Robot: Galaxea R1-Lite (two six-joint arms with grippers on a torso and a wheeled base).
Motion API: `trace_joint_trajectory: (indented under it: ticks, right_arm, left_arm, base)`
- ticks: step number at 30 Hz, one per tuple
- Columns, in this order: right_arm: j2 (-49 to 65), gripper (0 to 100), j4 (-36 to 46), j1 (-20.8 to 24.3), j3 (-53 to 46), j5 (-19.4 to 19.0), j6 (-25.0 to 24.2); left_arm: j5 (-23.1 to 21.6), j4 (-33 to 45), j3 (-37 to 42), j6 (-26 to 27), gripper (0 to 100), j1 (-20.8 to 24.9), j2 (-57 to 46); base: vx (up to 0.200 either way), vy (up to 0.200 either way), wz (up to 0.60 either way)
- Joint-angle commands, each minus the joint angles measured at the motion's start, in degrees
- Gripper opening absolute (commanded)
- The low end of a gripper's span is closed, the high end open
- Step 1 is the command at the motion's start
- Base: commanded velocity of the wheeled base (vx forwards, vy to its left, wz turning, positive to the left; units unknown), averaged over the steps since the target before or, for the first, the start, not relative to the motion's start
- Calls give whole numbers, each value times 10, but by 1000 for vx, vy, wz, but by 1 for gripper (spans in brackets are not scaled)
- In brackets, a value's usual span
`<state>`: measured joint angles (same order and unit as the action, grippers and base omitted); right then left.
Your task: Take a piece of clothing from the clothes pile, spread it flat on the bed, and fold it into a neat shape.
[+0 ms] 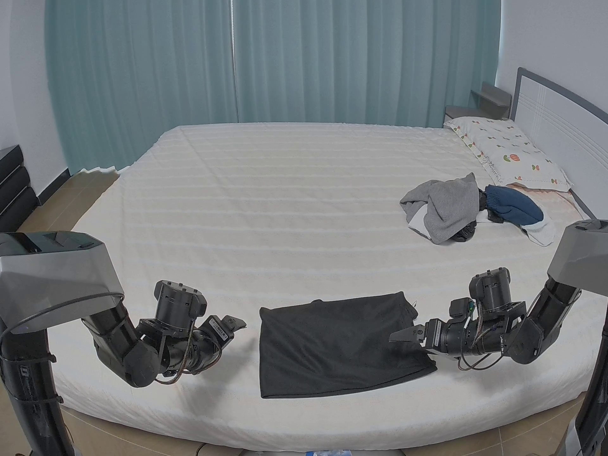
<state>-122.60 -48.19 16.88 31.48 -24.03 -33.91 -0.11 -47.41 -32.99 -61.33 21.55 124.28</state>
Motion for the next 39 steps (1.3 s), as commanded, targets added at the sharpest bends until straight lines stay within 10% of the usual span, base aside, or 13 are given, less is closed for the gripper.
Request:
trace_joint_trajectory:
  ticks: [1, 39]
  right_arm:
    - [-19, 0, -4, 1, -7, 1, 13]
    - [48, 0, -3, -61, -92, 6, 55]
  left_arm:
    - [0, -1, 2, -1, 100, 0, 1]
    - [0, -3, 10, -1, 100, 0, 0]
  base:
    - [0, 0, 0]
    - [0, 0, 0]
